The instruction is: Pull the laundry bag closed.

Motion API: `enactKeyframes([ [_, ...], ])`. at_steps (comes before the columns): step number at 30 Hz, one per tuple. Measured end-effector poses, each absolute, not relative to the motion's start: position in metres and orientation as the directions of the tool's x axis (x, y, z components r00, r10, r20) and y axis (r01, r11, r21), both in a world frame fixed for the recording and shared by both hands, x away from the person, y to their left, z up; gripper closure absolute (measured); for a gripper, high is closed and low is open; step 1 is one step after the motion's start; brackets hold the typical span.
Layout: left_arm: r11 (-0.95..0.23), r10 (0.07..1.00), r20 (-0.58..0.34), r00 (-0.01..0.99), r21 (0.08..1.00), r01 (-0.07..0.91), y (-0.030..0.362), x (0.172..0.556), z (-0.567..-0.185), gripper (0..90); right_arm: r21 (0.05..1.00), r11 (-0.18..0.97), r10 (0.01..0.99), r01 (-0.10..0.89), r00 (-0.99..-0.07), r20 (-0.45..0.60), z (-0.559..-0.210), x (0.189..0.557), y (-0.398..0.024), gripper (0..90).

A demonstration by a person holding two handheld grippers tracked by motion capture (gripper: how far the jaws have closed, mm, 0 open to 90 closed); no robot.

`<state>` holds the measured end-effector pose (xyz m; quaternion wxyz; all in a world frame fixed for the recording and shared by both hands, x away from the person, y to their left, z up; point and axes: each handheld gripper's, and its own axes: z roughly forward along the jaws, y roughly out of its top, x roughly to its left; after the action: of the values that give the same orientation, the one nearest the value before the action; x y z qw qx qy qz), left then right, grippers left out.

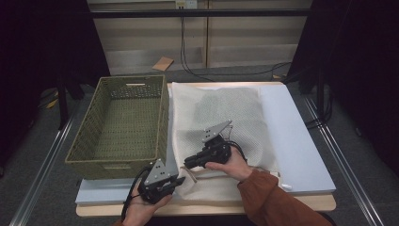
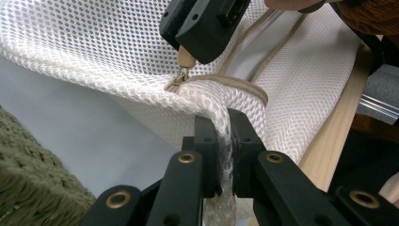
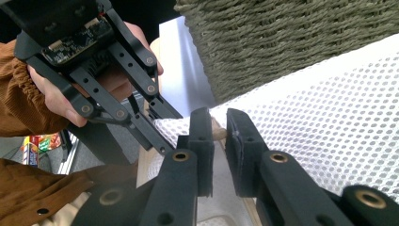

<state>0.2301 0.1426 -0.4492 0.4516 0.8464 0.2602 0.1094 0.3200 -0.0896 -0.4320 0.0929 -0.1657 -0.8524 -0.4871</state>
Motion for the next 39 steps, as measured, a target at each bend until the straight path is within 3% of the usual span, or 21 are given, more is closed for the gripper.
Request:
enactKeyframes([
  [21, -0.474, 0.532, -0.041, 0.846, 0.813, 0.338, 0.145, 0.231, -0.448, 83.8, 0.762, 0.510, 0.184, 0.397, -0.917, 0.355, -0.445, 0.323, -0.077, 82.3],
  [32, -0.462, 0.558, -0.056, 0.828, 0.808, 0.366, 0.150, 0.232, -0.443, 66.8, 0.773, 0.499, 0.215, 0.391, -0.920, 0.327, -0.435, 0.321, -0.087, 82.5],
  [39, -0.447, 0.545, -0.031, 0.838, 0.835, 0.322, 0.147, 0.233, -0.426, 66.8, 0.779, 0.493, 0.220, 0.387, -0.922, 0.318, -0.432, 0.319, -0.090, 82.6],
])
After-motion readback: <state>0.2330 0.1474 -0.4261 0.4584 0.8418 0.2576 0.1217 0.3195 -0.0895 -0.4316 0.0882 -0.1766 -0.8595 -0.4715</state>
